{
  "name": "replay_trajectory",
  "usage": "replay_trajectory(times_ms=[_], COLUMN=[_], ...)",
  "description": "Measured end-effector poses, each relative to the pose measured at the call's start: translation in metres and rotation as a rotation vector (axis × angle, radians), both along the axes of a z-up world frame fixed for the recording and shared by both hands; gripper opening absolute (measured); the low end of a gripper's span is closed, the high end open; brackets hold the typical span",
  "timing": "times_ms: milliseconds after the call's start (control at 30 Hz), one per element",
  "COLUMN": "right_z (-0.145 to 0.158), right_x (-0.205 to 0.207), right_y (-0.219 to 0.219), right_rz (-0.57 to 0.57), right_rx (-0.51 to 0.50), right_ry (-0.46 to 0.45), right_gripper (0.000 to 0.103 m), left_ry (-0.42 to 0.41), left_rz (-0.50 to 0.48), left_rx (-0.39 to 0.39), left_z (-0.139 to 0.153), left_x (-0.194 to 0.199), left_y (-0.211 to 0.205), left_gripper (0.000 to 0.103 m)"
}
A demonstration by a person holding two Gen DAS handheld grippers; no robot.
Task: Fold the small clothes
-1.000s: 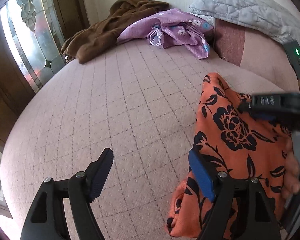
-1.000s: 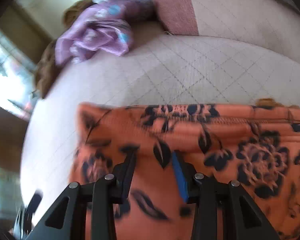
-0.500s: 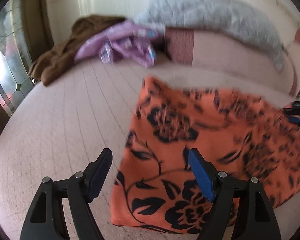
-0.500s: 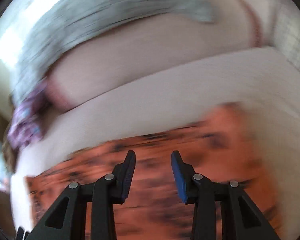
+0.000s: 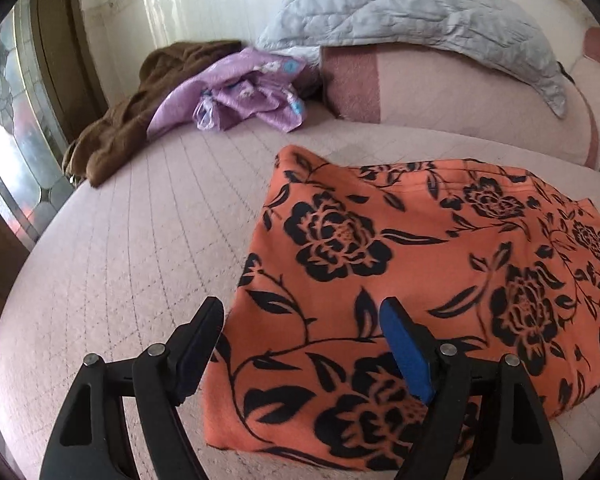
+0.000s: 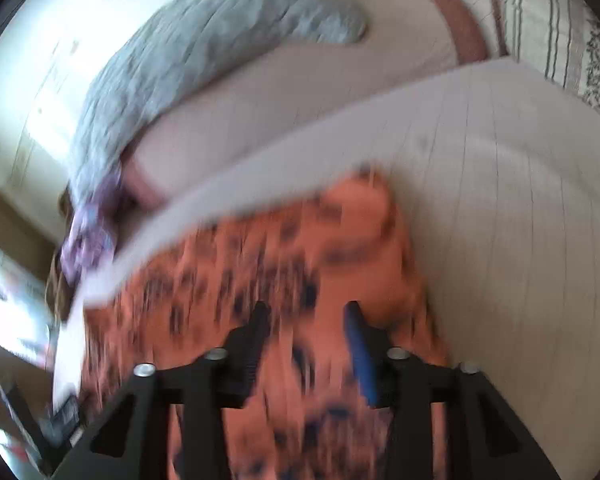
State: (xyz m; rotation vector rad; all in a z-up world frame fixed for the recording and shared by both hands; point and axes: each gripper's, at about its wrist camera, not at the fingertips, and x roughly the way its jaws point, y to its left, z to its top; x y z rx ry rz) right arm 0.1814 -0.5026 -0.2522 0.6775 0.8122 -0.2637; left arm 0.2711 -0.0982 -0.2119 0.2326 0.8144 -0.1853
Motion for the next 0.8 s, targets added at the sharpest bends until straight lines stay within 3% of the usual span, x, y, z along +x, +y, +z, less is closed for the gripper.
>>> replay_trajectory(times_ms=[133,200,300,533,800], right_z=[-0.021,-0.015,-0.009,0.024,0.027], right_x=[-0.033,-0.051,-0.077,-0.145,-0.147], right_y=[0.018,0.016,-0.003,0.014,0.037], right_rz=[0.058,0.046,0.024,0.033,0.080], right_rx=[-0.123,-0.084,0.005,0.052,0.105], right_ry=[0.063,0.049,0.004,-0.108,-0.149], right_gripper=[0.055,0.055,0.055,0.055,0.056], left_ry=[-0.006,-0.029,-0.025,-0.104,-0.122], left_rz=[-0.027,-0.031,-0.035,-0.053,-0.067], left_rx=[0.113,0.131,0.069,-0.025,-0.107], left_z=[-0.017,-0.011,0.004,0.047,0.066], left_x=[-0.006,-0.014,-0.028,-0.071,-0.097], left_y=[-0.014,-0.015,-0.008,-0.004,-0.002], left_gripper=[0.082,0.081,0.081,0.081,0.081])
